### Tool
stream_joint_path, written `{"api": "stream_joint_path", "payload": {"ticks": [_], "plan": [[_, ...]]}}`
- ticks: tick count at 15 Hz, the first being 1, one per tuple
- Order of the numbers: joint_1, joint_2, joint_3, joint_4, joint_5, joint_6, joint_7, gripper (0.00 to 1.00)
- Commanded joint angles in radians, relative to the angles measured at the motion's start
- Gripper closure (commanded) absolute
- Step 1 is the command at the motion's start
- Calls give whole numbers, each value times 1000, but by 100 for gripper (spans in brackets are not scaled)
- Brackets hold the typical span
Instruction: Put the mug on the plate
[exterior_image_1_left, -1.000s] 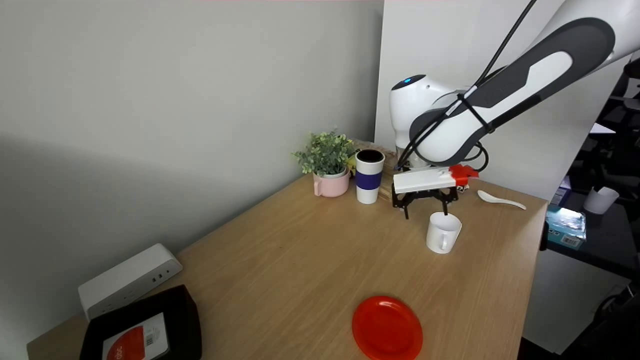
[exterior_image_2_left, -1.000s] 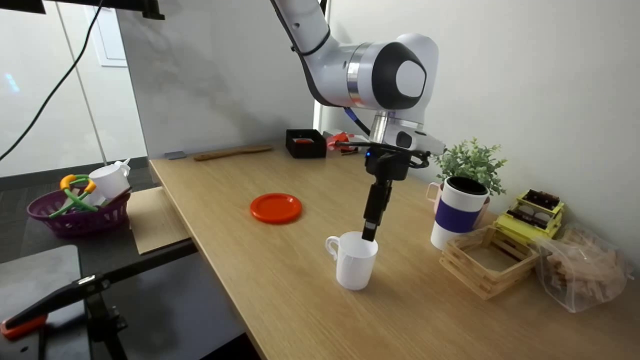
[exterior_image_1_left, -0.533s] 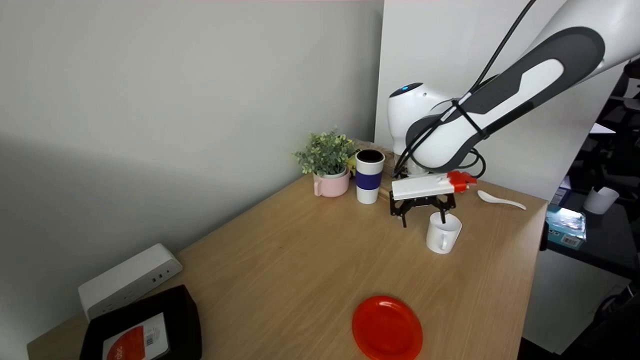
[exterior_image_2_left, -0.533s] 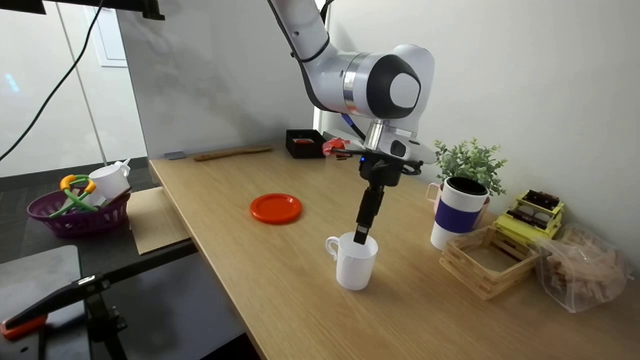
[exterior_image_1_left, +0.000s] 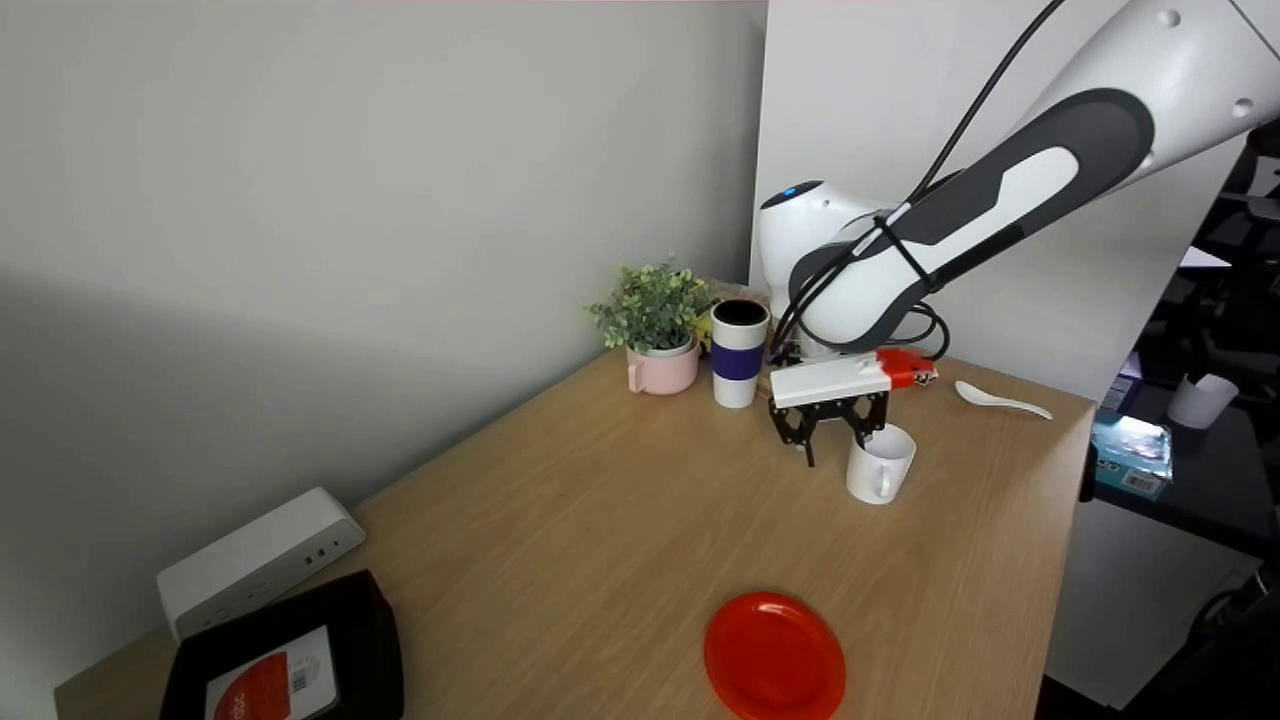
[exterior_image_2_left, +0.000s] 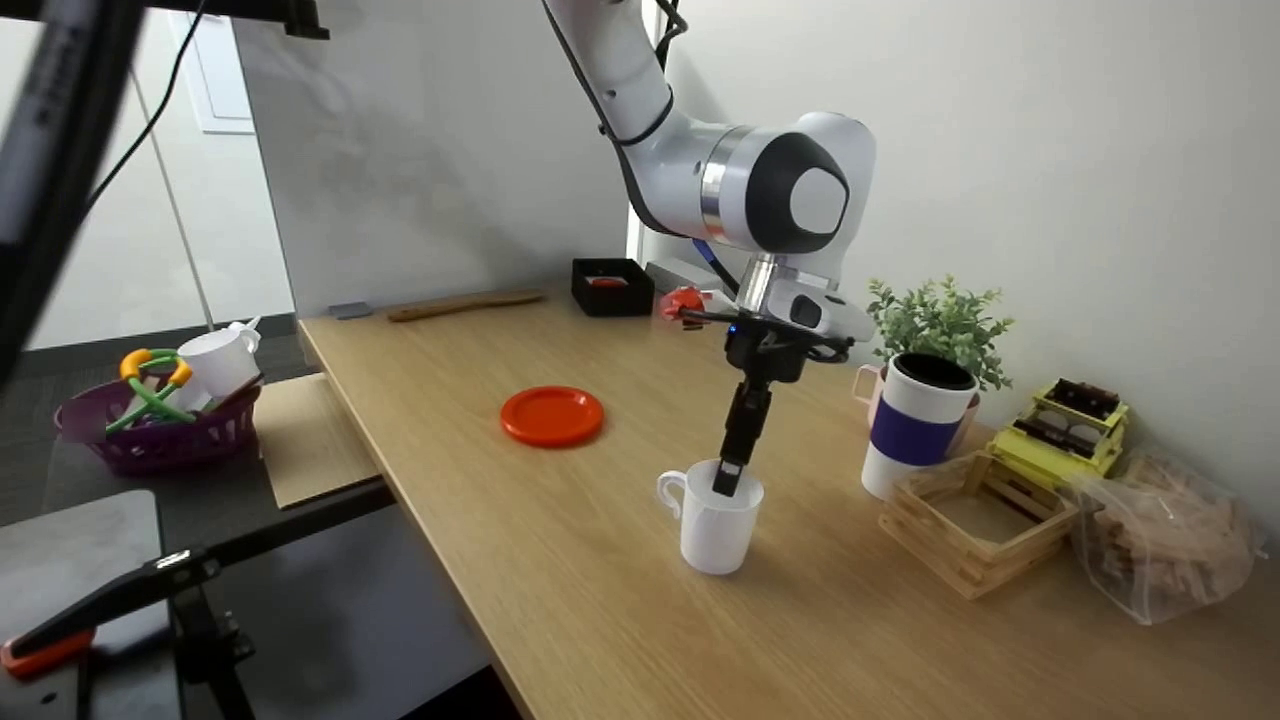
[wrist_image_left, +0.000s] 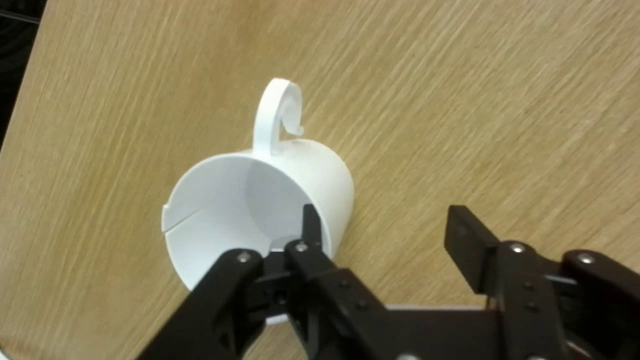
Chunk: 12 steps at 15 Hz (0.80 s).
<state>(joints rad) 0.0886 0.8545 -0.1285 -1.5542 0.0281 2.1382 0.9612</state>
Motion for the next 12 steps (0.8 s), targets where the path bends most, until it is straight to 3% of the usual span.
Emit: {"api": "stream_joint_path", "payload": {"ticks": [1, 6, 12], "plan": [[-17, 39, 12, 66, 16, -43, -28, 65], [-13, 33, 7, 55, 16, -28, -16, 99], [15, -28, -17, -28, -2, 21, 46, 99]]}}
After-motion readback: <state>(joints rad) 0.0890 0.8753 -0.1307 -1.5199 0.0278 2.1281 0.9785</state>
